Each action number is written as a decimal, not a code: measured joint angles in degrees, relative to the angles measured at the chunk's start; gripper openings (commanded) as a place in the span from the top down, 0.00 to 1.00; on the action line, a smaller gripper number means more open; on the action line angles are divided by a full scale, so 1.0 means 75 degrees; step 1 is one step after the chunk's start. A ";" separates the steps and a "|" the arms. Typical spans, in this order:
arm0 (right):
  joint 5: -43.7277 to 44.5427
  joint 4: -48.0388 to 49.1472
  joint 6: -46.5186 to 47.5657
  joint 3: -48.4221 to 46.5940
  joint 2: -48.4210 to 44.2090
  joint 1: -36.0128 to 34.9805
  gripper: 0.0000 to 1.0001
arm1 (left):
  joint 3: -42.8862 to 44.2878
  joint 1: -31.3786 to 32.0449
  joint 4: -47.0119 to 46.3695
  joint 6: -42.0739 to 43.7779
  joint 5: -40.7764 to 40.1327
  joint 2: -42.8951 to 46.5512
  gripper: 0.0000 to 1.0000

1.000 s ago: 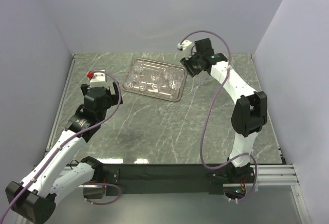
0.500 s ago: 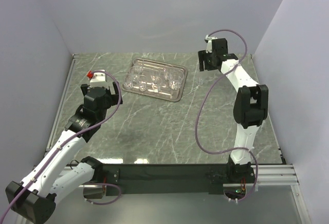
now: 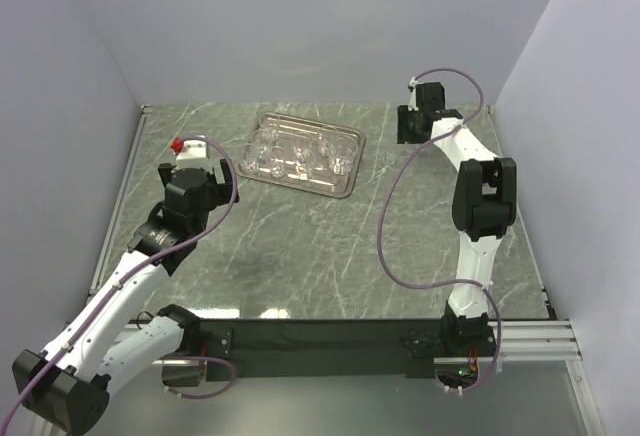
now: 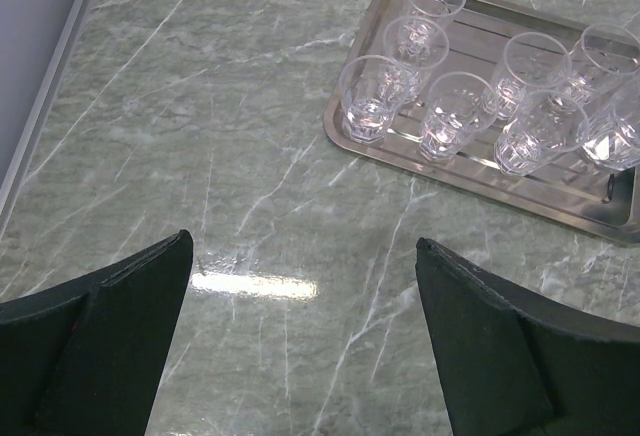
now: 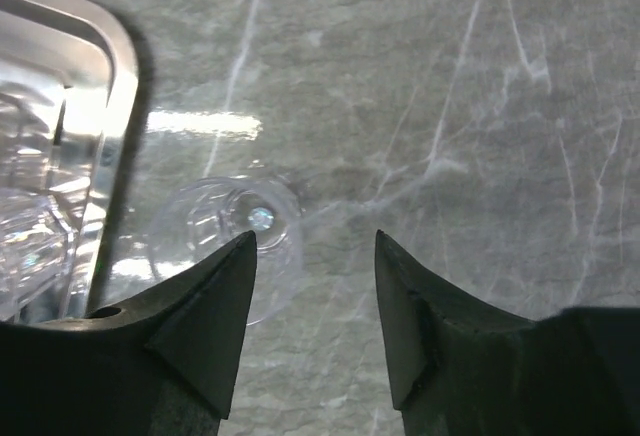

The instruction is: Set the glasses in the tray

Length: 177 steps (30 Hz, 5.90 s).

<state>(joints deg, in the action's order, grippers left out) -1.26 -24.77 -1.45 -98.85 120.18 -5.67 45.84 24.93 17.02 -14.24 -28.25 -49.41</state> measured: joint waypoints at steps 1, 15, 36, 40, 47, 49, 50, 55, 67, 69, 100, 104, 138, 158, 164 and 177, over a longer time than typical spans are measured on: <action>-0.0003 0.0006 -0.0003 0.0000 0.0047 0.0020 0.48 | 0.0000 0.0000 -0.0003 0.0000 0.0000 0.0000 0.01; -0.0420 -0.0128 0.0376 -0.0166 0.0560 0.0090 1.00 | 0.0000 -0.0035 -0.0003 0.0000 0.0006 -0.0047 0.01; -0.3331 -0.0592 0.3960 0.2116 -0.1906 -0.0976 1.00 | 0.0000 -0.0050 -0.0003 0.0000 0.0029 -0.0035 0.01; -0.3249 -0.0466 0.4025 0.2343 -0.1964 -0.1614 1.00 | 0.0000 -0.0050 -0.0003 0.0000 0.0032 -0.0023 0.01; -0.2410 -0.0044 0.3532 0.2308 -0.1894 -0.2553 1.00 | 0.0000 -0.0050 -0.0003 0.0000 0.0029 -0.0023 0.01; -0.2130 0.0076 0.3383 0.2232 -0.1784 -0.2632 1.00 | 0.0000 -0.0050 -0.0003 0.0000 0.0029 -0.0023 0.00; -0.2017 0.0108 0.3316 0.2194 -0.1719 -0.2640 1.00 | 0.0000 -0.0050 -0.0003 0.0000 0.0029 -0.0023 0.01; -0.1556 0.0224 0.3098 0.2162 -0.1419 -0.2640 1.00 | 0.0000 -0.0050 -0.0003 0.0000 0.0032 -0.0023 0.01; -0.0968 0.0402 0.2582 0.1731 -0.1003 -0.2658 1.00 | 0.0000 -0.0050 -0.0003 0.0000 0.0052 -0.0023 0.01; -0.0903 0.0423 0.2509 0.1690 -0.0930 -0.2661 1.00 | 0.0000 -0.0050 -0.0003 0.0000 0.0052 -0.0026 0.01; -0.0650 0.0361 0.2935 0.2524 -0.2031 -0.2760 0.46 | 0.0000 -0.0050 -0.0003 0.0000 0.0050 -0.0038 0.01; -0.0968 0.0213 0.3162 0.2722 -0.3121 -0.2553 0.46 | 0.0000 -0.0050 -0.0003 0.0000 0.0047 -0.0017 0.01; 0.1865 0.1550 0.0035 0.7959 -1.0724 0.1443 0.01 | -0.0335 -0.2477 -0.0364 -0.0487 0.1585 -0.0638 0.01; 0.2634 0.2014 -0.0312 0.8253 -1.0751 0.1950 0.01 | -0.0376 -0.2570 -0.0405 -0.0487 0.1754 0.0047 0.01; 0.2684 0.2017 -0.0402 0.8253 -1.0585 0.2066 0.02 | -0.0376 -0.2500 -0.0396 -0.0487 0.1853 0.0210 0.00; 0.2477 0.2020 -0.0487 0.8373 -1.0818 0.2652 0.02 | -0.0379 -0.2116 -0.0347 -0.0460 0.1760 0.0286 0.01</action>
<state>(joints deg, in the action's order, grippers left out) 17.32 -9.63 -5.10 -36.05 39.05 14.22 43.00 9.06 14.41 -17.69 -15.05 -47.27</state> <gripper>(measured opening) 0.980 0.995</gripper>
